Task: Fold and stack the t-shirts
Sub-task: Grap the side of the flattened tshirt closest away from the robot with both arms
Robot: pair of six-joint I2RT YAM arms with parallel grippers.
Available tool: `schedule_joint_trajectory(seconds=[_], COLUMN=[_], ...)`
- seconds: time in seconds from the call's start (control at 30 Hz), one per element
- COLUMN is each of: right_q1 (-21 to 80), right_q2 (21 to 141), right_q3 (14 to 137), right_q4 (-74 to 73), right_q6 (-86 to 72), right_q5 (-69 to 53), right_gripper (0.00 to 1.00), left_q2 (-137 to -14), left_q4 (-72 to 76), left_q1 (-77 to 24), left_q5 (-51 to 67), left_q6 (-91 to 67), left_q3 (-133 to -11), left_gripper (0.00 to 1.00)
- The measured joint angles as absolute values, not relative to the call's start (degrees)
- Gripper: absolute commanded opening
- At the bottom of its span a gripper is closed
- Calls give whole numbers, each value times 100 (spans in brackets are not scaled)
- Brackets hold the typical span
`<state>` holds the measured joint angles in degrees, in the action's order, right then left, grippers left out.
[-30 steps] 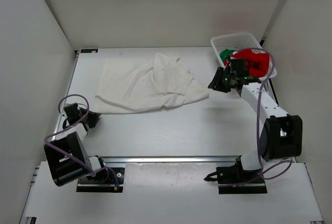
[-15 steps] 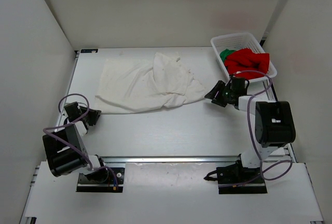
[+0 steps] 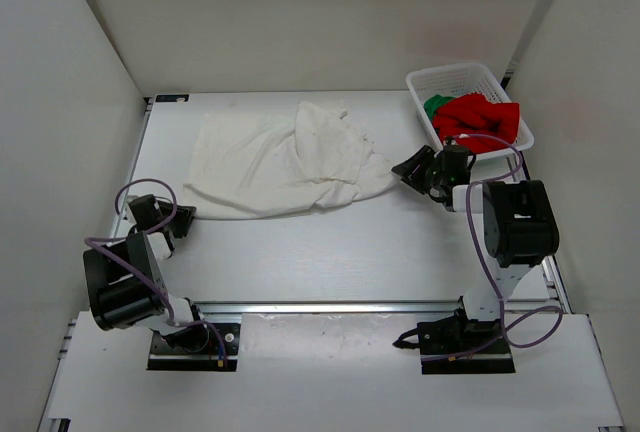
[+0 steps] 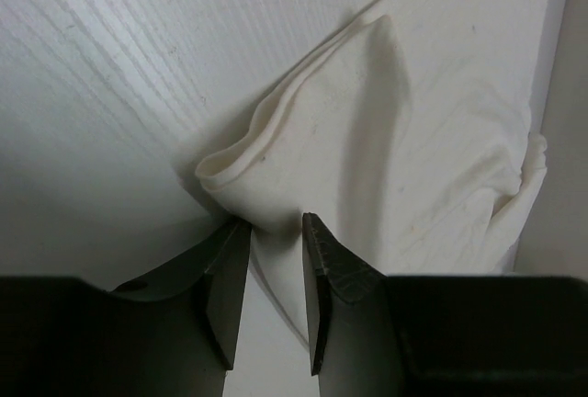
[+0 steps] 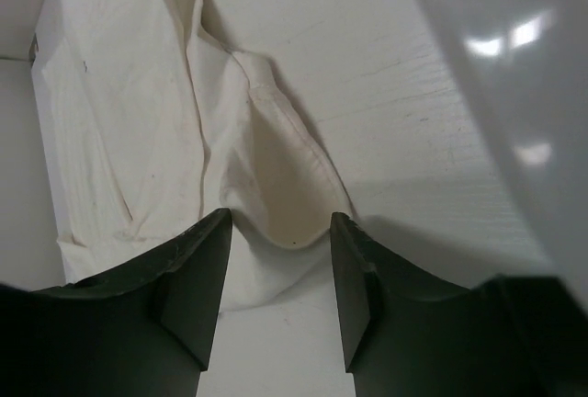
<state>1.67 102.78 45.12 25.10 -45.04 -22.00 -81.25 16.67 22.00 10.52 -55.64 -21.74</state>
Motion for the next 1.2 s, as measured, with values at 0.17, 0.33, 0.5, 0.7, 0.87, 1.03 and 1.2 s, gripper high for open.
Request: schedule_joint_trajectory(seconds=[0.17, 0.33, 0.5, 0.7, 0.87, 1.03, 1.2], right_q1=[235, 379, 521, 589, 578, 502, 497], right_q2=[10280, 9963, 9948, 9998, 10042, 10307, 10206], right_q3=[4525, 4322, 4351, 4466, 4519, 4825, 4831], right_q4=[2475, 2102, 1887, 1737, 1712, 1682, 1514], right_q6=[-4525, -4460, -4331, -4353, -4327, -4346, -4329], right_q5=[-2008, -1564, -1243, -1109, -1120, -1282, -1372], right_gripper=[51, 52, 53, 47, 21, 0, 0], left_q2=[-8335, -8204, -7863, -7907, -8221, -8414, -8464], left_q4=[2029, 2082, 1796, 1739, 1802, 1660, 1433], left_q1=[2198, 2187, 2176, 2180, 2176, 2130, 2106], left_q5=[1142, 1085, 871, 788, 847, 805, 762], left_q6=[-5660, -5723, -5728, -5701, -5693, -5607, -5485], left_q3=[-2174, -2067, -1940, -1927, -2097, -2370, -2554], left_gripper=[48, 47, 50, 31, 11, 0, 0])
